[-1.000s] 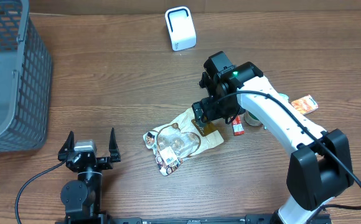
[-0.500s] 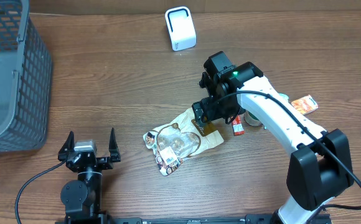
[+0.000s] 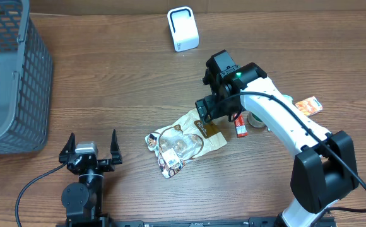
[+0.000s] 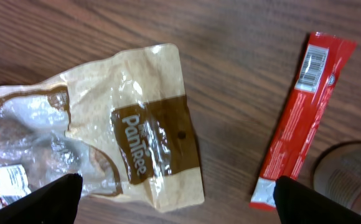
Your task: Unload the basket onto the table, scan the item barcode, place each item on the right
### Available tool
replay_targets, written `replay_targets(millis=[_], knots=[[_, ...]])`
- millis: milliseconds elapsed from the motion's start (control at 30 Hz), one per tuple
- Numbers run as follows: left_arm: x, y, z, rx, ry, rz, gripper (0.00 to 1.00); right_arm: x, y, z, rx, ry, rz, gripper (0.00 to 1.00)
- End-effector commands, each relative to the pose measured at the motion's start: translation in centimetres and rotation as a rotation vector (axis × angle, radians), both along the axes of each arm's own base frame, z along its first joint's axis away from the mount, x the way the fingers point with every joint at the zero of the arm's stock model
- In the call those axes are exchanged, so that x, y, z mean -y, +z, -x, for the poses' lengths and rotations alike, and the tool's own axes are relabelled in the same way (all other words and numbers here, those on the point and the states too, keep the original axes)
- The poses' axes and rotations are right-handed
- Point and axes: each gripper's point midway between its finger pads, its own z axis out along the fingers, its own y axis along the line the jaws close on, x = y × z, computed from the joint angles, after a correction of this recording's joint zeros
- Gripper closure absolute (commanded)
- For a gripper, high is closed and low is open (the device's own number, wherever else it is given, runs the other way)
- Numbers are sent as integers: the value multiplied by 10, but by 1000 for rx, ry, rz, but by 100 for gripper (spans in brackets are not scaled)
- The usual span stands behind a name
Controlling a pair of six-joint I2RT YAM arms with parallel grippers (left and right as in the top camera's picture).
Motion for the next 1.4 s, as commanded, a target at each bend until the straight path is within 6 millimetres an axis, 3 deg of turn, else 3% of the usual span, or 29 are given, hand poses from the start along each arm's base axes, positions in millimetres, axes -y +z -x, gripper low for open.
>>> replay_targets(millis=[0,133,233,500,800,1000,1167,1367], knots=[[0,0,0,4,3,-18,0,-2,8,-8,52,-2,-18,0],[0,0,0,4,3,-18,0,-14,14,-11,70,8,-81,0],[0,0,0,4,3,-18,0,-23,29,-15,122,24,-127,0],[0,0,0,4,3,-18,0,-28,96,-18,315,39,-212,0],[0,0,0,4,3,-18,0,-7,196,9,569,33,-311,0],[0,0,0,4,3,-18,0,27,254,48,740,1,-382,0],[0,0,0,4,3,-18,0,61,267,87,845,-43,-404,0],[0,0,0,4,3,-18,0,104,242,141,965,-122,-406,0]])
